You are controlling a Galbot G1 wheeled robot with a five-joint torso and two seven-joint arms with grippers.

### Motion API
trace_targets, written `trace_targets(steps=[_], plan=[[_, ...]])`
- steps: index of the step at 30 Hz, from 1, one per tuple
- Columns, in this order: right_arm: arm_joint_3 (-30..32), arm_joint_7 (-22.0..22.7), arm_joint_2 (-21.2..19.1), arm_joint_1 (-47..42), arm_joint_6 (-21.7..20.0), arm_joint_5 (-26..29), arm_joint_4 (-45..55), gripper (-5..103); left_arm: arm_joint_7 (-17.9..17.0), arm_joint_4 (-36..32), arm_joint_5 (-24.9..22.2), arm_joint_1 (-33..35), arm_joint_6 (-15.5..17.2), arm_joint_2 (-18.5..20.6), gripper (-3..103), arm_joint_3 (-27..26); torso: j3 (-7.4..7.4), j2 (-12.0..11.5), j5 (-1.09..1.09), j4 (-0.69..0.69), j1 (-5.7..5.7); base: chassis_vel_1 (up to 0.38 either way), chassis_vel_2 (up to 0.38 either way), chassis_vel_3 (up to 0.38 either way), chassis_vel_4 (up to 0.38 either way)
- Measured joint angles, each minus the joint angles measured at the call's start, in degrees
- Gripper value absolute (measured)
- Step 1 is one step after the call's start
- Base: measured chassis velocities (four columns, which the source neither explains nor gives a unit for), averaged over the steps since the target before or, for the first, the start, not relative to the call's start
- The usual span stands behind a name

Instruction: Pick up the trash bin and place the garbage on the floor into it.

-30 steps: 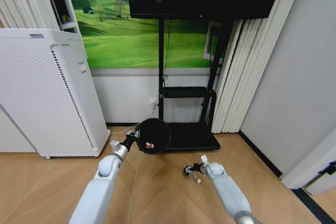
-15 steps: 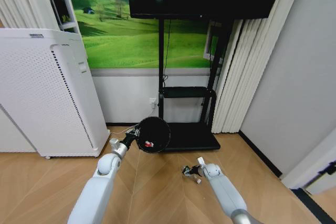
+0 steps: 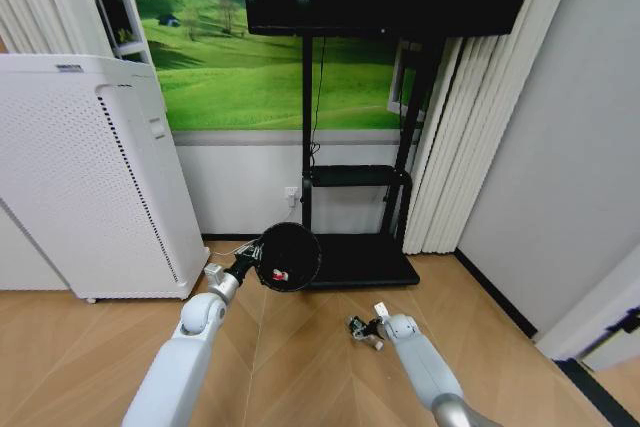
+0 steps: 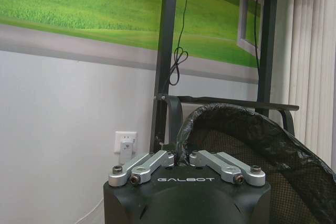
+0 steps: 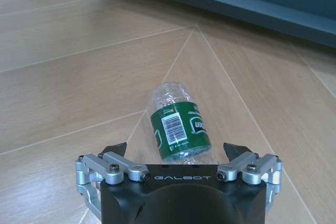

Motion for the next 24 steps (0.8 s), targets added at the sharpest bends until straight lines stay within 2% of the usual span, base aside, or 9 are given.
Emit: trace_targets(steps=[1,6,8,9,10,13,14,16,24], plan=[[0.1,0.3,0.1,0.0,0.2,-0.3,-0.2,103,-0.1,0.1,0.0,0.0,0.0,-0.1,7,-0.1,0.0,0.0,0.0,0.0,0.0,0.0,0.0,0.0,0.0],[0.4,0.6,0.6,-0.1,0.5,-1.7,-0.6,84,-0.3,0.5,0.0,-0.2,0.0,-0.4,7,-0.1,0.0,0.0,0.0,-0.01,0.0,0.0,0.0,0.0,0.0],[0.5,0.6,0.7,-0.2,0.5,-1.8,-0.6,84,-0.3,0.5,0.0,-0.3,0.0,-0.4,7,-0.1,0.0,0.0,0.01,-0.01,0.0,0.0,0.0,0.0,0.0],[0.7,0.6,0.8,-0.2,0.5,-1.9,-0.8,73,-0.3,0.7,0.0,-0.4,0.0,-0.4,7,-0.1,0.0,0.0,0.01,0.0,0.0,0.0,0.0,0.0,0.0],[0.7,0.6,0.8,-0.2,0.5,-1.9,-0.8,73,-0.3,0.7,0.0,-0.4,0.0,-0.4,7,-0.1,0.0,0.0,0.01,0.0,0.0,0.0,0.0,0.0,0.0],[0.8,0.7,0.9,-0.2,0.7,-2.3,-1.1,57,-0.4,1.0,-0.2,-0.7,0.5,-0.7,7,-0.4,0.0,0.0,0.01,-0.01,0.0,0.0,0.0,0.0,0.0],[0.8,0.7,0.9,-0.2,0.7,-2.3,-1.1,57,-0.4,1.0,-0.2,-0.7,0.5,-0.7,7,-0.4,0.0,0.0,0.01,-0.01,0.0,0.0,0.0,0.0,0.0],[0.8,0.7,1.1,-0.2,0.8,-2.6,-1.3,45,-0.4,1.3,-0.3,-0.7,0.6,-0.8,7,-0.6,0.0,0.0,-0.01,0.0,0.0,0.0,0.0,0.0,0.0],[1.4,0.7,1.4,-0.4,1.9,-2.9,-1.7,24,-0.4,1.5,-0.4,-0.8,0.6,-0.9,7,-0.8,-0.01,0.0,-0.01,-0.01,-0.01,0.0,0.0,0.0,0.0]])
